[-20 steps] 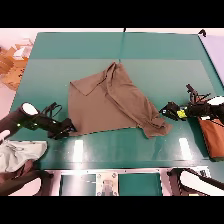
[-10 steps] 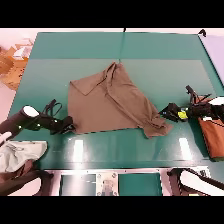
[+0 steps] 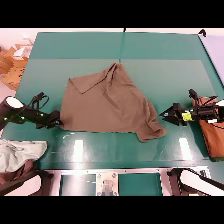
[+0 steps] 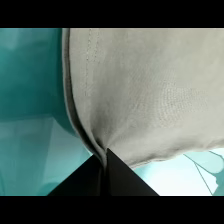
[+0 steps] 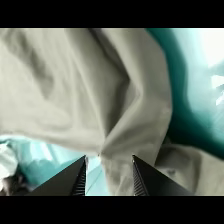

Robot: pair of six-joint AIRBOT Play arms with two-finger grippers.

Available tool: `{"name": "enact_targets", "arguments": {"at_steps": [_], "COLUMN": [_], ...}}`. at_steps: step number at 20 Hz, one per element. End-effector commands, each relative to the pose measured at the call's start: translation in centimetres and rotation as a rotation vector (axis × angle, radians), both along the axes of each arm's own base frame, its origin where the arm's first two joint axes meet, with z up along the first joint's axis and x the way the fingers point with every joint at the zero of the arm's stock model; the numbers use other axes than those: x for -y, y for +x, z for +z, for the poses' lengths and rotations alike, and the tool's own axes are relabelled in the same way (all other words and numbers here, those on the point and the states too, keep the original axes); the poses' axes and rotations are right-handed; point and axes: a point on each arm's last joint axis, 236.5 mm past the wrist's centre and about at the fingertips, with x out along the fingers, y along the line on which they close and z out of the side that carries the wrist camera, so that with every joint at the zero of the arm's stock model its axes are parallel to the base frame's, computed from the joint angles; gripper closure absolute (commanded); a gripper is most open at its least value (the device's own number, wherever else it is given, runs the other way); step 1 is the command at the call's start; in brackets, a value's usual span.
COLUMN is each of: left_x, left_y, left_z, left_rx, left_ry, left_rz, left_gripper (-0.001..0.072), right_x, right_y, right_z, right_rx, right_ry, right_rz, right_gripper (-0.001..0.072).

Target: Fold the shirts.

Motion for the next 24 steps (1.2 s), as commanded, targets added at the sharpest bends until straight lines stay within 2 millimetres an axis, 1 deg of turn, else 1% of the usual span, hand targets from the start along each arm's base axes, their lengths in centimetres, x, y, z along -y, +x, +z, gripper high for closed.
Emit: {"name": "enact_targets", "arguments": {"at_steps": [1, 3, 5, 8, 10, 11, 13, 14, 16, 17, 18, 19, 20, 21, 22, 23, 24], "left_x": [-0.4, -0.6, -0.7, -0.7, -0.7, -0.7, -0.7, -0.7, -0.7, -0.7, -0.7, -0.8, -1.0, -1.3, -1.6, -1.8, -2.0], "left_y": [-0.2, -0.5, -0.8, -0.9, -0.9, -0.9, -0.9, -0.9, -0.9, -0.7, -0.2, 0.7, 2.3, 4.0, 5.8, 7.2, 8.3], "left_z": [0.1, 0.0, -0.1, -0.1, -0.1, -0.1, -0.1, -0.1, -0.1, 0.1, 0.7, 2.0, 4.3, 7.5, 11.7, 16.5, 21.9], "left_rx": [0.01, 0.0, -0.009, -0.012, -0.011, -0.011, -0.013, -0.014, -0.01, -0.007, 0.008, 0.042, 0.103, 0.184, 0.292, 0.409, 0.541], "left_ry": [0.009, 0.021, 0.027, 0.025, 0.025, 0.025, 0.023, 0.023, 0.024, 0.025, 0.023, 0.027, 0.037, 0.054, 0.077, 0.107, 0.141], "left_rz": [-0.04, -0.052, -0.061, -0.063, -0.062, -0.062, -0.063, -0.063, -0.062, -0.062, -0.065, -0.072, -0.082, -0.093, -0.105, -0.115, -0.12], "left_gripper": [0.0685, 0.0685, 0.0685, 0.0685, 0.0685, 0.0685, 0.0685, 0.0685, 0.0685, 0.0685, 0.0685, 0.0685, 0.0685, 0.0685, 0.0685, 0.0685, 0.0685], "right_x": [-0.8, -0.7, -0.8, -1.1, -1.2, -1.4, -2.2, -2.5, -3.0, -3.3, -3.3, -3.0, -2.6, -2.2, -1.7, -0.9, 0.0], "right_y": [-1.7, -2.0, -2.5, -2.9, -2.6, -2.4, -2.6, -2.6, -1.8, -1.1, -0.2, 1.0, 2.3, 4.0, 5.5, 7.1, 8.1], "right_z": [-0.8, -2.3, -3.2, -3.4, -3.4, -3.4, -3.5, -3.6, -3.5, -2.9, -2.0, -0.6, 1.5, 4.8, 8.5, 13.2, 18.2], "right_rx": [-0.061, -0.084, -0.113, -0.134, -0.126, -0.122, -0.129, -0.128, -0.099, -0.058, -0.014, 0.033, 0.089, 0.167, 0.256, 0.371, 0.498], "right_ry": [0.034, 0.017, 0.018, 0.029, 0.038, 0.046, 0.058, 0.057, 0.061, 0.075, 0.083, 0.078, 0.072, 0.064, 0.043, 0.001, -0.052], "right_rz": [0.005, -0.04, -0.067, -0.077, -0.092, -0.101, -0.092, -0.087, -0.09, -0.081, -0.07, -0.054, -0.032, -0.015, -0.01, -0.017, -0.028], "right_gripper": [0.0377, 0.0377, 0.0376, 0.0376, 0.0377, 0.0377, 0.0378, 0.0393, 0.0595, 0.0687, 0.0688, 0.0689, 0.0689, 0.0689, 0.0689, 0.0689, 0.0689]}}
